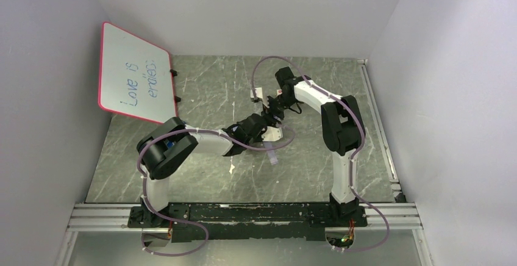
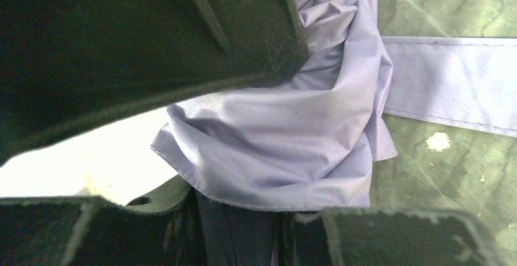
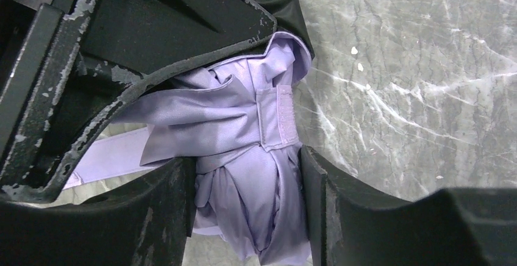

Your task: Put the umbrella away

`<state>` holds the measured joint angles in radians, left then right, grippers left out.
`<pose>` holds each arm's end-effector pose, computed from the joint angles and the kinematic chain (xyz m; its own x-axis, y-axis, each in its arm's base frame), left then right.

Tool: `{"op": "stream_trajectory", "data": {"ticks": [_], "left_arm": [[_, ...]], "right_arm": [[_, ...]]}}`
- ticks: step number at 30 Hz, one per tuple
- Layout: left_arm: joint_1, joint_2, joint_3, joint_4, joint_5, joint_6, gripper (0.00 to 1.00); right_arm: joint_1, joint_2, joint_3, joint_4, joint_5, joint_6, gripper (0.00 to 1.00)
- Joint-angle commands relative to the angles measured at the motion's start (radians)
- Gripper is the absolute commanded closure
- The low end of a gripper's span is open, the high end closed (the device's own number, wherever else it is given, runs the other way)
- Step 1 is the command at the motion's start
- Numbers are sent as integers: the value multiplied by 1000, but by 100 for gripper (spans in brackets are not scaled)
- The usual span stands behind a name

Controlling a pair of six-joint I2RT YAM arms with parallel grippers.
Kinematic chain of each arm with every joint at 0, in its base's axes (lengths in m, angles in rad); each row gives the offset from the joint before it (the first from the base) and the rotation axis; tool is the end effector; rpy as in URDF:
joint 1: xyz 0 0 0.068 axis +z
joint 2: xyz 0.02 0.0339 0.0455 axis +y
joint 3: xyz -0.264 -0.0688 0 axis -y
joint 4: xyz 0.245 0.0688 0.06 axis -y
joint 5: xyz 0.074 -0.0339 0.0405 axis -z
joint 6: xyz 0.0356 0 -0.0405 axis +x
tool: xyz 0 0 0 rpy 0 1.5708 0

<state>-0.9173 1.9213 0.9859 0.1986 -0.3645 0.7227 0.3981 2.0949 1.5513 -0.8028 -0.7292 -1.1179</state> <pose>0.2434 -0.2970 0.1278 0.0781 0.9145 -0.3971 0.7062 0.2304 0.6695 0.3735 0.1828 0.1687 -0.0104 -0.7318 -0.6814 -0.9944 -0.0642 0.0841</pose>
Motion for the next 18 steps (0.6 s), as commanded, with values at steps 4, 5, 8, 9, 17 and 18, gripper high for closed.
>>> {"op": "stream_trajectory", "data": {"ticks": [4,5,8,9,17,18], "left_arm": [[-1,-8,-75,-98,8,-29,88],[-1,-27,-79,-90,10,-38,85],[-3,-114,-97,-79,19,-67,57],[-5,-150,-100,-86,23,-80,50],[-6,-573,-229,-103,140,-269,3],[-6,-629,-256,-97,146,-294,3]], "right_arm": [[7,54,-58,42,147,101,65],[8,53,-67,54,162,111,68],[8,39,-101,103,194,137,74],[7,34,-113,122,201,144,76],[7,-16,-198,209,221,175,82],[7,-20,-206,218,228,170,82]]}}
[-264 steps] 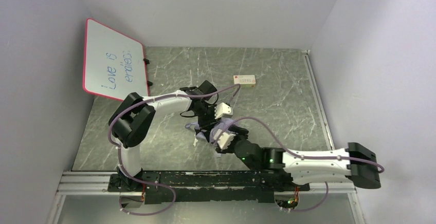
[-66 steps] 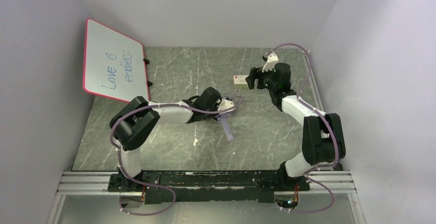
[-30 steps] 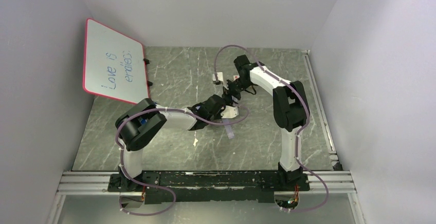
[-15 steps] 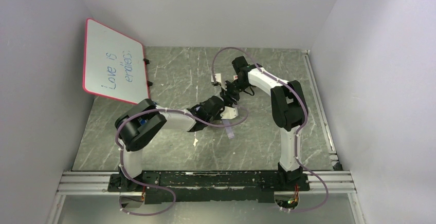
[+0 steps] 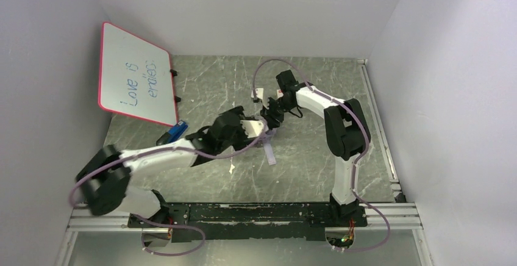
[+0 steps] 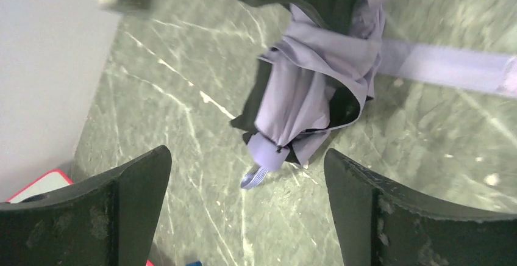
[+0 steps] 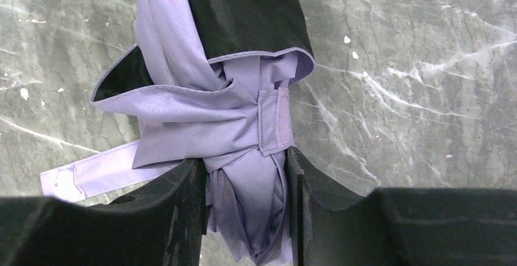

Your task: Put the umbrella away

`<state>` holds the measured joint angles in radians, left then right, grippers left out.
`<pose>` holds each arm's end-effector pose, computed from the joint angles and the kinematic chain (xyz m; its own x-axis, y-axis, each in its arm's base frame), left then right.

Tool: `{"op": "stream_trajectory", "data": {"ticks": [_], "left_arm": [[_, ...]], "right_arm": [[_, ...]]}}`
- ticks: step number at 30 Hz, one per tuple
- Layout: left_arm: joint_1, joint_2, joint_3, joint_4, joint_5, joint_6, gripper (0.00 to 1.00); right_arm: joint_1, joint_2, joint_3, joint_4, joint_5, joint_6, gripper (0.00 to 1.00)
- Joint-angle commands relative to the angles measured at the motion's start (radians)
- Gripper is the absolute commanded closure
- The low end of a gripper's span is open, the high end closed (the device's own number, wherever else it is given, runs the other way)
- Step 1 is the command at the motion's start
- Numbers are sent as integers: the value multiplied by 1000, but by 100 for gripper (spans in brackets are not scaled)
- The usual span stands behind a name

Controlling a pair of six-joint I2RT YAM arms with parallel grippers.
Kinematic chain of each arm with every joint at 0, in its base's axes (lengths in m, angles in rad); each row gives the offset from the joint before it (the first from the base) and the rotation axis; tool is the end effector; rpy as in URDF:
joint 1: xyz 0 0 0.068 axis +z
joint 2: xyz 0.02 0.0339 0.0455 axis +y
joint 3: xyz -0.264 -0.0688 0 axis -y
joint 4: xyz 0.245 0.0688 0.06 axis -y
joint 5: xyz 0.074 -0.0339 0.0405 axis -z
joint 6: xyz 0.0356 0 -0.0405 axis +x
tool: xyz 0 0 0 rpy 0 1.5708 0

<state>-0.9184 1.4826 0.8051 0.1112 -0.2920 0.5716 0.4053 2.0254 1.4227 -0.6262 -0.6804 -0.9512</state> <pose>0.2003 -0.2453 0.2117 0.0580 0.7775 -0.6262 0.6922 0.4207 0.5864 0.3641 0.1806 0.1654 -0.0954 -0.7296 -0.6772 -0.9954 0.0641 0.0712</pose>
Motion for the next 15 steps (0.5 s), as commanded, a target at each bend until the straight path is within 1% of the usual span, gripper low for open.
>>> {"op": "stream_trajectory", "data": {"ticks": [1,3,4,6,8,11,15], "left_arm": [[-3,-252,-105,-5,77,-164,6],[-1,-357,-156,6,66,-193,16],[3,-400,-174,14,49,-208,19],[34,-455,-187,22,36,-243,19],[105,-471,-172,12,86,-297,17],[217,-453,-135,24,140,-375,15],[284,-392,-73,48,177,-379,15]], "right_arm": [[-1,45,-87,48,188,-2,83],[1,29,-109,69,210,-14,83],[2,19,-127,92,222,-18,83],[6,-14,-176,151,253,-29,83],[11,-67,-243,239,289,-42,82],[26,-134,-366,376,341,-70,80],[47,-211,-522,528,355,-143,79]]}}
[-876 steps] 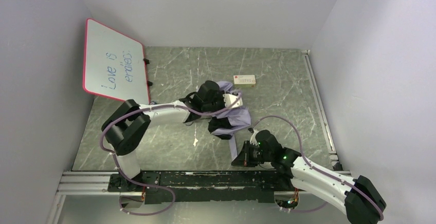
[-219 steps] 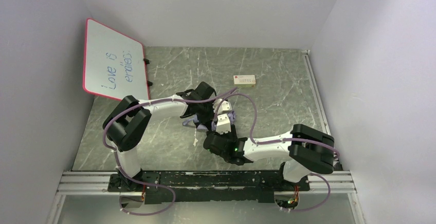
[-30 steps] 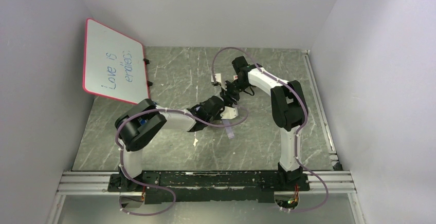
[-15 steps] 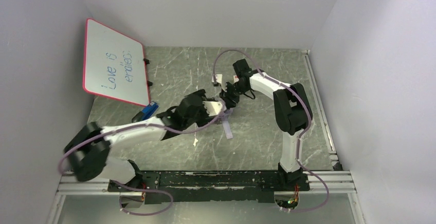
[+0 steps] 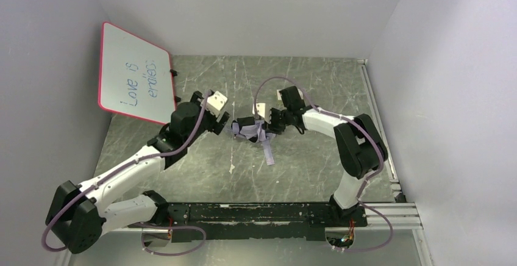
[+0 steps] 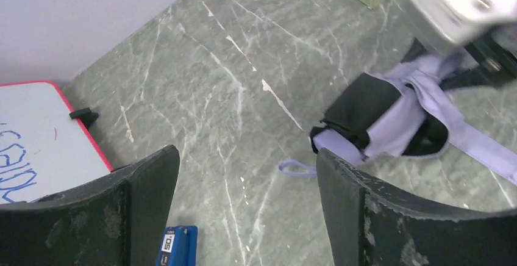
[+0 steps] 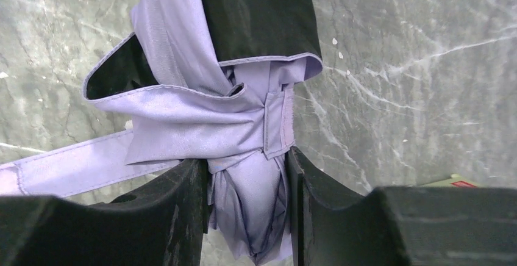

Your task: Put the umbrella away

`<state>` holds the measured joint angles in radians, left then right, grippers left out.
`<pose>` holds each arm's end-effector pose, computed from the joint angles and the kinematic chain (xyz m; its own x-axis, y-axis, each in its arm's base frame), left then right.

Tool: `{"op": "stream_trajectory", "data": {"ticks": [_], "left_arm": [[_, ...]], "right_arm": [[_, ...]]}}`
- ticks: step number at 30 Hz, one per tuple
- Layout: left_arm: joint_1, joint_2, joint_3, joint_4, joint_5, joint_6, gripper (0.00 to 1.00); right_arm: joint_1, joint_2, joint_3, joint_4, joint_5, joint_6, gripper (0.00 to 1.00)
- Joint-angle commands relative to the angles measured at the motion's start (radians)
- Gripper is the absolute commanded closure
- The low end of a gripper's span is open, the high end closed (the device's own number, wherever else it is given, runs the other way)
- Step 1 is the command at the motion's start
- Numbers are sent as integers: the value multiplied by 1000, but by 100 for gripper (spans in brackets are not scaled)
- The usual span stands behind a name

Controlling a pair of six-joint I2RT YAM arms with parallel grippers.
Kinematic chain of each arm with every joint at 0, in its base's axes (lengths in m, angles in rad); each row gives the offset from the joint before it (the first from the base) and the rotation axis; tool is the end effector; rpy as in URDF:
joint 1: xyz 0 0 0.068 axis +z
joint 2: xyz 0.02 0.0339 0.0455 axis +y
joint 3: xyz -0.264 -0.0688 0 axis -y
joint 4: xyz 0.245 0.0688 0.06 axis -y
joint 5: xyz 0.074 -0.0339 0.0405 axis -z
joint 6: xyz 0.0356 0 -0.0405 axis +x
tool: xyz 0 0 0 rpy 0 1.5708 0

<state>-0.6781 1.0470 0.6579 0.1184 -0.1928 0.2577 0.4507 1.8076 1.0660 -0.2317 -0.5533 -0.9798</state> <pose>0.1930 -0.1467 0.2755 -0.0811 0.3865 -0.9187 0.5094 0.8083 0.2951 0.3175 0.1744 0.1627 0.1141 -0.7297 -0.6742 -0.9727 0.0559 -0.2251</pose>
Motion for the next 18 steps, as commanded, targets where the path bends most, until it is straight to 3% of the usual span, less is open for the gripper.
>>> {"op": "stream_trajectory", "data": {"ticks": [1,13,18], "left_arm": [[54,64,97,42,88,-62,15],[92,335,298,-22,338,72,13],[92,416,343,-111,468,194,10]], "right_arm": [[6,-7,-202,172,235,-130,79],[141,-68,-498,573,482,-164,80],[193,-86,-566,643,525,-172,80]]}}
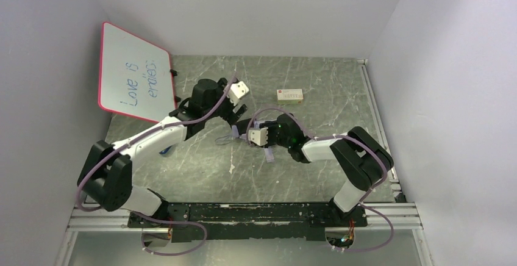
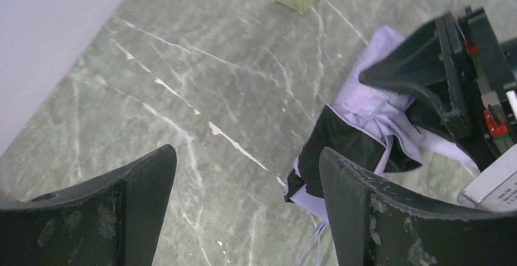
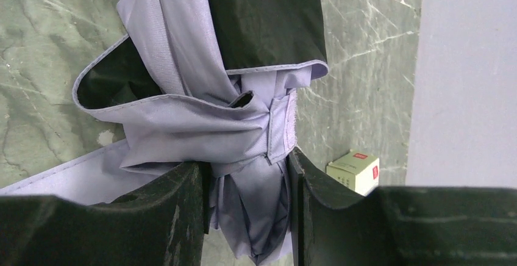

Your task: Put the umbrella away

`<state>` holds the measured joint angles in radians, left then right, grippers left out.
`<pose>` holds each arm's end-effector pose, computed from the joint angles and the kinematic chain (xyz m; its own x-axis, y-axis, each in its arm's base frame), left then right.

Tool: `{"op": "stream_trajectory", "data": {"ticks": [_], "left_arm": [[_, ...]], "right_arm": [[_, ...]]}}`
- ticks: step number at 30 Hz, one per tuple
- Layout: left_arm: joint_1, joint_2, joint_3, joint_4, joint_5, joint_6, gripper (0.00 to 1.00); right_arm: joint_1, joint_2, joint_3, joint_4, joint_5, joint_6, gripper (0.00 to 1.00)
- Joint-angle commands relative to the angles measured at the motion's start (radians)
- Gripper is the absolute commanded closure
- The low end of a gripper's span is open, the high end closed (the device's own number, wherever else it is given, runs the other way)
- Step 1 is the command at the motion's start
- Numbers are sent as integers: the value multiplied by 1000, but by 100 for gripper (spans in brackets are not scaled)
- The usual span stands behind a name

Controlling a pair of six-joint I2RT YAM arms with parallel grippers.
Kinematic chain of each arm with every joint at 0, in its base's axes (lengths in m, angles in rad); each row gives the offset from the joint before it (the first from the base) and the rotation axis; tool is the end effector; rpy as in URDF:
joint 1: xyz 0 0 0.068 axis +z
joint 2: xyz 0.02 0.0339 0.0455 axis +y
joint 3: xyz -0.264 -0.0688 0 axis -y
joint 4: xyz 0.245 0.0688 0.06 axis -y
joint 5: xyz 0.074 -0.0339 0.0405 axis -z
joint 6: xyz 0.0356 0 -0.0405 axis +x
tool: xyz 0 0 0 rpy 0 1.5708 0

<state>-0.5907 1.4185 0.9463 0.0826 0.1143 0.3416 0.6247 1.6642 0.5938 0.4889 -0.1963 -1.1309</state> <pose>0.2690 -0.1853 0.2749 -0.0825 0.4560 -0.8861 0.7096 0.6512 0.2691 0.2440 0.1845 0.1303 0.4489 -0.7704 -0.4528 -0.7037 0.0075 -0.7105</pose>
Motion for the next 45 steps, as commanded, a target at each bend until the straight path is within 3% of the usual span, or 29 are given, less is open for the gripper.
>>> {"op": "stream_trajectory", "data": {"ticks": [1,5,11,17,32,35,41,44,45], "left_arm": [[5,63,64,-100,184,133,10],[6,138,105,-151,247,202,9],[13,260,238,-327,452,326,4],[18,429,416,-507,491,377,3],[23,582,435,-560,591,294,3],[23,617,443,-571,571,289,7],[23,651,433,-575,500,274,23],[23,642,419,-567,485,271,32],[23,638,416,-565,483,270,39]], "right_arm": [[28,53,-106,-67,174,-24,80],[61,31,-156,-17,194,-28,81],[95,33,-182,1,231,-36,81],[116,49,-186,6,230,-28,81],[120,47,-176,-23,240,-28,81],[120,45,-177,-26,242,-29,81],[120,42,-177,-20,245,-23,81],[120,43,-178,-13,245,-18,81],[121,42,-177,-11,243,-15,81]]}}
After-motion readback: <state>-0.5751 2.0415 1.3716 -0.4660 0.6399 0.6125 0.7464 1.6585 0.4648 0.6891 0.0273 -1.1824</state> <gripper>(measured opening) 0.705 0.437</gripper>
